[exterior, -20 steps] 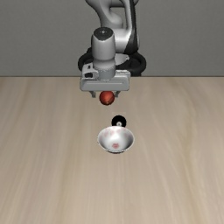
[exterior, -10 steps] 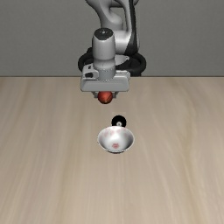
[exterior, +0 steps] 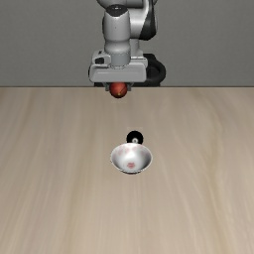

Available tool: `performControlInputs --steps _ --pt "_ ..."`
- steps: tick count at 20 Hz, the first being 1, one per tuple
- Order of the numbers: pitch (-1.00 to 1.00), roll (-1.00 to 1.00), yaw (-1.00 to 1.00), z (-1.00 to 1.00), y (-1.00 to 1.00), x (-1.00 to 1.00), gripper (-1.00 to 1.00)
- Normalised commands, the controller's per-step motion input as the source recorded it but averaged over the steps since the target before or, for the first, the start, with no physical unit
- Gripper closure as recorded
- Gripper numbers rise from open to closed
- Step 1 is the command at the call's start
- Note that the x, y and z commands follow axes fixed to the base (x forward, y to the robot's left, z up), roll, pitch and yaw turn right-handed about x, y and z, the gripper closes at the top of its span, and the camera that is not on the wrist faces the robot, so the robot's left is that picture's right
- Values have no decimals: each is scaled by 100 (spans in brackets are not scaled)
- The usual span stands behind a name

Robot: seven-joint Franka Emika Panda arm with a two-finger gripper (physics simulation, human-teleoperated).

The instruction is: Pick up the onion and put it on the bowl

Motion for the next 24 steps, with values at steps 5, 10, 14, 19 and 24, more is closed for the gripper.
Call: performControlInputs --steps 5,10,14,19,24 --pt "0 0 0 100 0 0 100" --pt "0 0 0 0 0 100 100" --pt "0 0 0 0 0 100 100" --pt "0 0 0 0 0 100 100" --pt "0 0 0 0 0 100 100"
